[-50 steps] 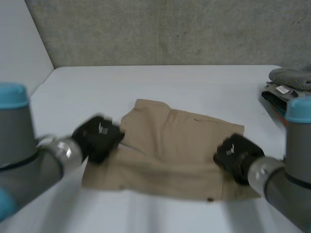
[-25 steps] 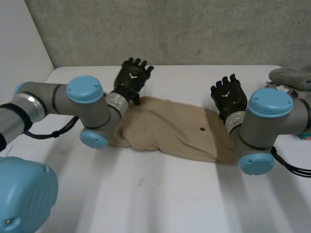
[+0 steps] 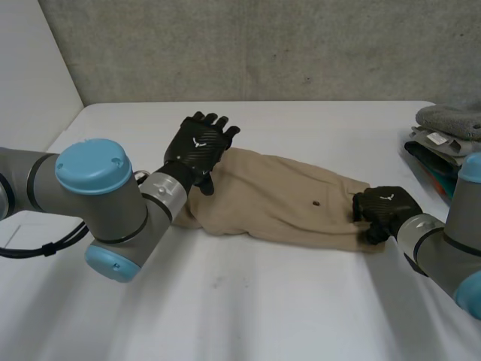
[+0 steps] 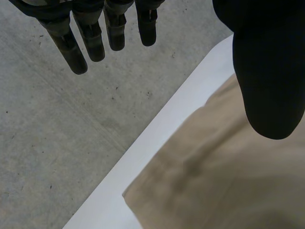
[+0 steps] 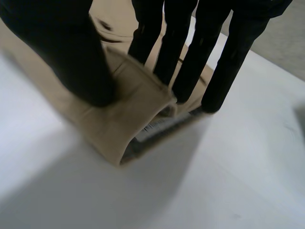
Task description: Fold the laundry.
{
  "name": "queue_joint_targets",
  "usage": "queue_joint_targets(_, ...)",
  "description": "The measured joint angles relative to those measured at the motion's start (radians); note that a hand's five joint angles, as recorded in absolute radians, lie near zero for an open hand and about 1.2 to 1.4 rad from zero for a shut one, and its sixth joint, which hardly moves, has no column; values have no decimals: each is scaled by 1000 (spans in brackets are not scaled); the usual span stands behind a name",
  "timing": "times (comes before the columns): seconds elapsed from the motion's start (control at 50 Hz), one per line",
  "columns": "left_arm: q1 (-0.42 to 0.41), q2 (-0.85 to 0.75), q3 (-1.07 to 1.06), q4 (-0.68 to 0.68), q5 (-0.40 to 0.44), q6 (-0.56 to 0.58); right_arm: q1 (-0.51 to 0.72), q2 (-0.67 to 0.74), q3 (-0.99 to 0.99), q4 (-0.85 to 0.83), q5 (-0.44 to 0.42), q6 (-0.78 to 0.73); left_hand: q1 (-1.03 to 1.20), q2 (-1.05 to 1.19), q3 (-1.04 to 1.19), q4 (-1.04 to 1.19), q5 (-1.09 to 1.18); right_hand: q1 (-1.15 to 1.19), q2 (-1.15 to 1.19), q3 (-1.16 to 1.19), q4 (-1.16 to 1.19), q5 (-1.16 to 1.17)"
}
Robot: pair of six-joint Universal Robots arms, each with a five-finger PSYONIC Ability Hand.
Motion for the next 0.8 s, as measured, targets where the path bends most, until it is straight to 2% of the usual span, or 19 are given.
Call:
queue_joint_targets(0.04,-1,1,-3,2,-1,0,-13,8,7,-31,31,-44,0,0,0,0,0,23,87,106,116,71)
queue_joint_targets(0.14,-1,19,-8,-2,-4,-1,-49,-23,36,-65,98,-199,0,0,0,0,0,23,87,112,142,90)
queue_joint_targets(0.18,0,39,-16,-5,-5,-5,-74,-58,58,-71,119,-313,0,0,0,0,0,23,87,112,143,97)
queue_joint_targets(0.26,4,82,-37,-7,-6,-23,-101,-100,78,-79,132,-465,0,0,0,0,0,41,87,112,143,101)
queue_joint_targets(0.32,14,130,-65,-8,-6,-61,-71,-129,69,-105,126,-563,0,0,0,0,0,49,90,112,144,101)
queue_joint_targets(0.38,28,168,-87,-8,-6,-101,22,-139,44,-152,91,-601,0,0,0,0,0,52,90,119,144,101)
queue_joint_targets(0.46,45,203,-106,-8,-7,-146,166,-122,21,-231,-1,-614,0,0,0,0,0,62,95,130,144,104)
queue_joint_targets(0.56,59,222,-113,-8,-9,-180,357,-19,3,-346,-192,-626,0,0,0,0,0,78,93,136,142,119)
queue_joint_targets(0.58,60,224,-113,-8,-9,-183,377,-2,-1,-357,-212,-630,0,0,0,0,0,43,38,77,82,65)
queue_joint_targets(0.64,66,227,-108,-9,-14,-189,447,71,-27,-391,-264,-652,4,3,3,4,1,-505,-535,-456,-453,-479)
queue_joint_targets(0.68,67,227,-104,-9,-25,-191,467,96,-44,-399,-260,-655,4,6,3,8,4,-731,-782,-732,-719,-729)
queue_joint_targets(0.74,67,229,-96,-10,-55,-191,477,105,-59,-404,-236,-627,4,6,3,8,4,-782,-864,-840,-836,-817)
queue_joint_targets(0.8,60,230,-76,-10,-109,-190,458,61,-58,-404,-195,-489,4,13,3,16,4,-782,-864,-845,-842,-817)
